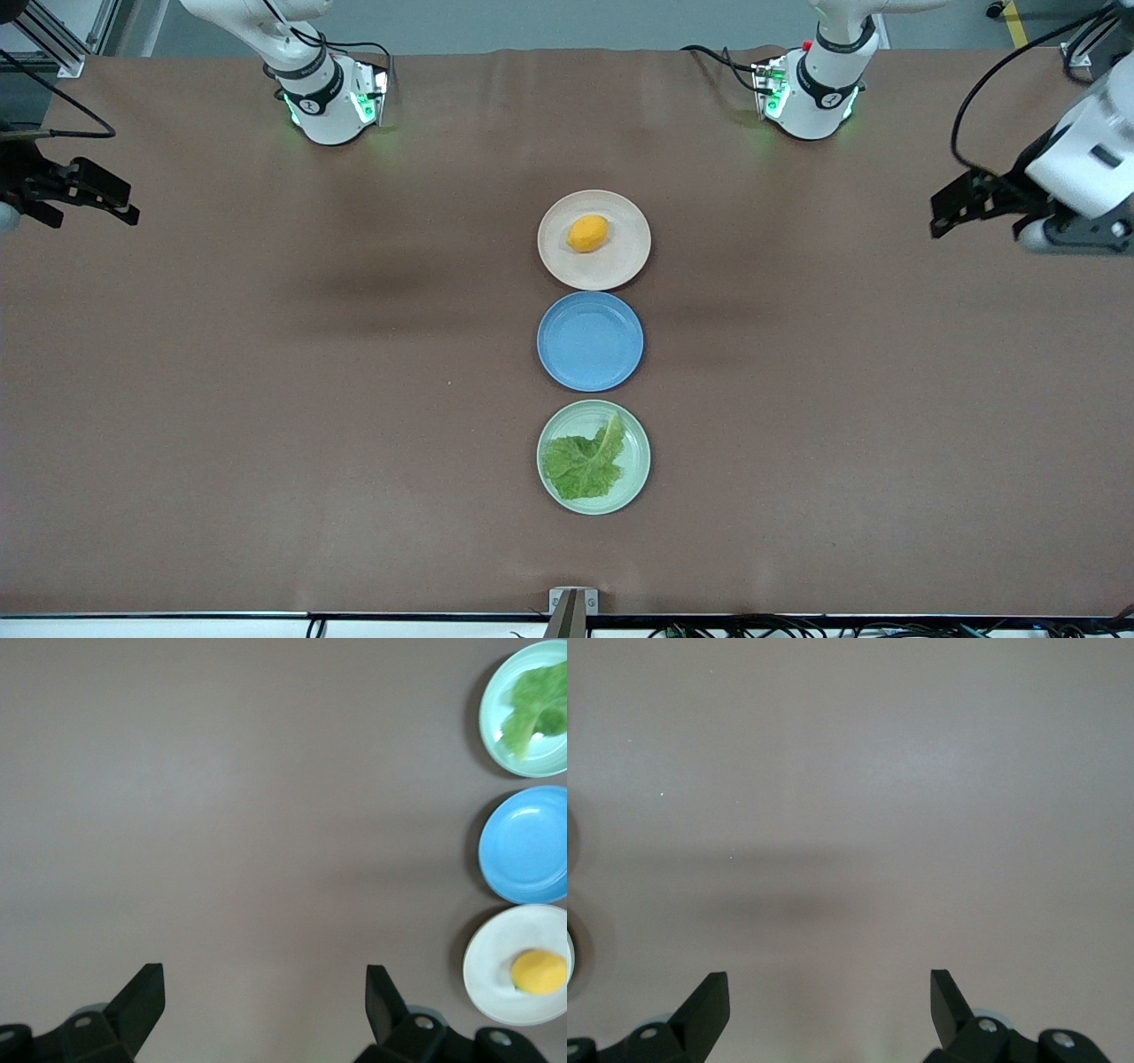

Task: Pick lemon and lettuce from plates
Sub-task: 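Reach the right gripper to the lemon while the left gripper reaches the lettuce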

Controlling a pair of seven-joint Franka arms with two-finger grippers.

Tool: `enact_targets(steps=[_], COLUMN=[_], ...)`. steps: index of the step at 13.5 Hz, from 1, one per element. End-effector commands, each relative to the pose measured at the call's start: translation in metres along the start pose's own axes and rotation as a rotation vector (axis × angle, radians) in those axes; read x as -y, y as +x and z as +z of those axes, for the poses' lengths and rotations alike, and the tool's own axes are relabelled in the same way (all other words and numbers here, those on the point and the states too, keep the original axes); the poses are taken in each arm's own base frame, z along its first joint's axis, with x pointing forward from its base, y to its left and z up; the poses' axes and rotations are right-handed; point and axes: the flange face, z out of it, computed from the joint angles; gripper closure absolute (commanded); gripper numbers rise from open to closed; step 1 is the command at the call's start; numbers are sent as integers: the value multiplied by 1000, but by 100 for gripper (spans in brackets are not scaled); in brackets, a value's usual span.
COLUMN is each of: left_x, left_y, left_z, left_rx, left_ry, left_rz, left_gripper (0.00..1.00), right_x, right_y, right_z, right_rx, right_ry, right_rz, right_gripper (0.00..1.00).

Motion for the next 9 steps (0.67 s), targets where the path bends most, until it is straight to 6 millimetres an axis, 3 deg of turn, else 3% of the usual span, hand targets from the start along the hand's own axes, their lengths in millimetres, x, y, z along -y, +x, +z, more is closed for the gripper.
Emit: enact_targets(steps=[1,3,5,6,7,9], left_x=[-45,-63,-98,-126,-136,-155], left_y=[39,66,85,89,95,105], left_z=[44,78,117,136,152,183], left_rx=[-11,-71,-95,-103,-117,-152], left_ry=[-26,-41,-56,-61,-69,-85], left_rz=[68,103,137,175,182,205], left_gripper=[0,0,0,0,0,0], right_x=[12,16,16,17,15,12], right_y=[-2,-2,3,10,24,36], right_z=[-2,-4,-8,2,21,16], right_rx=[1,-2,-17,-3,30,12], right_ry=[10,10,7,6,6,2], right_rz=[30,29,17,19,20,23], right_gripper=[0,0,0,0,0,0])
